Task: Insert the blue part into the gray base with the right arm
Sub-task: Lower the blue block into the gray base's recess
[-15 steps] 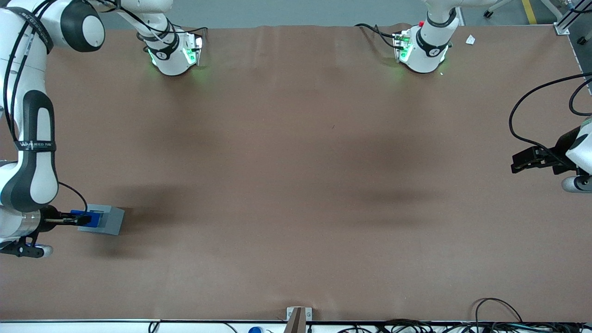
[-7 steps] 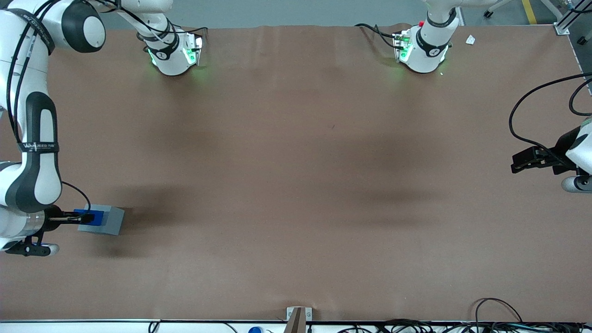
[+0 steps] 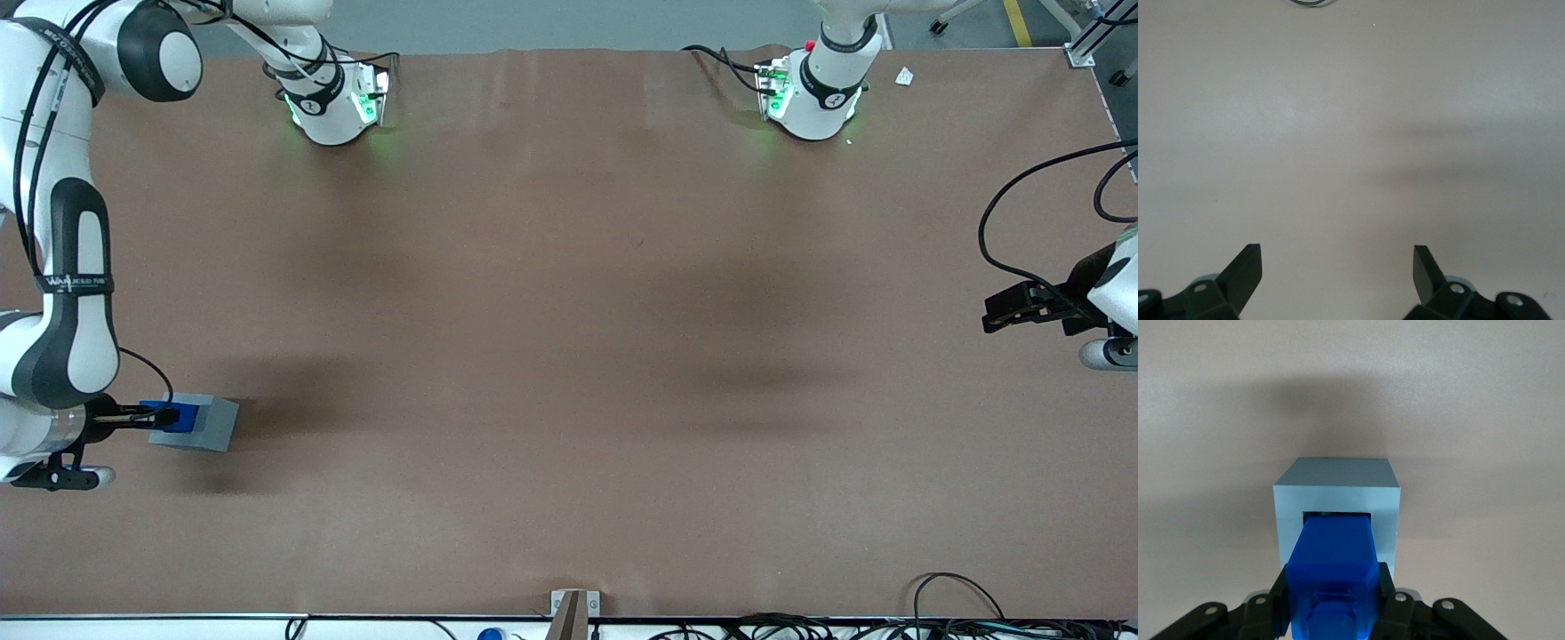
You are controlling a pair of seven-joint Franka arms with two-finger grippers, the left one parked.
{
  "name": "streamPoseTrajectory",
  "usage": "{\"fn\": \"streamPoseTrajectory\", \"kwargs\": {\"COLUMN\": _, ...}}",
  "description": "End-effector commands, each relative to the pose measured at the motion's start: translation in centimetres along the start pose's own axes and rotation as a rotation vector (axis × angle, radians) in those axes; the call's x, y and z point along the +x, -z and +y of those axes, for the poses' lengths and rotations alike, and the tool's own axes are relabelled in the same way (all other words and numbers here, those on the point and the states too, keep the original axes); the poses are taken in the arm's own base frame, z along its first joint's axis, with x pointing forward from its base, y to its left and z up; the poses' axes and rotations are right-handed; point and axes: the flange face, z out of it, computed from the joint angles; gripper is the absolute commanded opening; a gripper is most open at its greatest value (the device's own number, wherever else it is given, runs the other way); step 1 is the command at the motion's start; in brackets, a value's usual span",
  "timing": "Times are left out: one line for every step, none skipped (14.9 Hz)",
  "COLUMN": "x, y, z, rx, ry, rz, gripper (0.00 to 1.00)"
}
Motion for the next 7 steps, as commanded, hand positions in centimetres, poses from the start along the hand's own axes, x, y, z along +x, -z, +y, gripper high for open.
{"fn": "streamPoseTrajectory", "kwargs": {"x": -0.30, "y": -0.05, "z": 0.45, "rx": -0.006, "ry": 0.019, "rz": -0.005, "gripper": 0.00}}
{"fn": "streamPoseTrajectory", "kwargs": {"x": -0.26, "y": -0.03, "z": 0.40, "rx": -0.001, "ry": 0.016, "rz": -0.001, "gripper": 0.00}}
{"fn": "streamPoseTrajectory", "kwargs": {"x": -0.16, "y": -0.01, "z": 0.39, "rx": 0.001, "ry": 0.013, "rz": 0.006, "gripper": 0.00}}
{"fn": "streamPoseTrajectory", "kwargs": {"x": -0.02, "y": 0.09, "z": 0.33, "rx": 0.000, "ry": 0.008, "rz": 0.018, "gripper": 0.00}}
{"fn": "streamPoseTrajectory", "kwargs": {"x": 0.08, "y": 0.13, "z": 0.42, "rx": -0.002, "ry": 0.003, "rz": 0.029, "gripper": 0.00}}
{"fn": "streamPoseTrajectory", "kwargs": {"x": 0.20, "y": 0.15, "z": 0.33, "rx": 0.001, "ry": -0.001, "rz": 0.035, "gripper": 0.00}}
{"fn": "streamPoseTrajectory", "kwargs": {"x": 0.23, "y": 0.12, "z": 0.32, "rx": 0.002, "ry": -0.006, "rz": 0.039, "gripper": 0.00}}
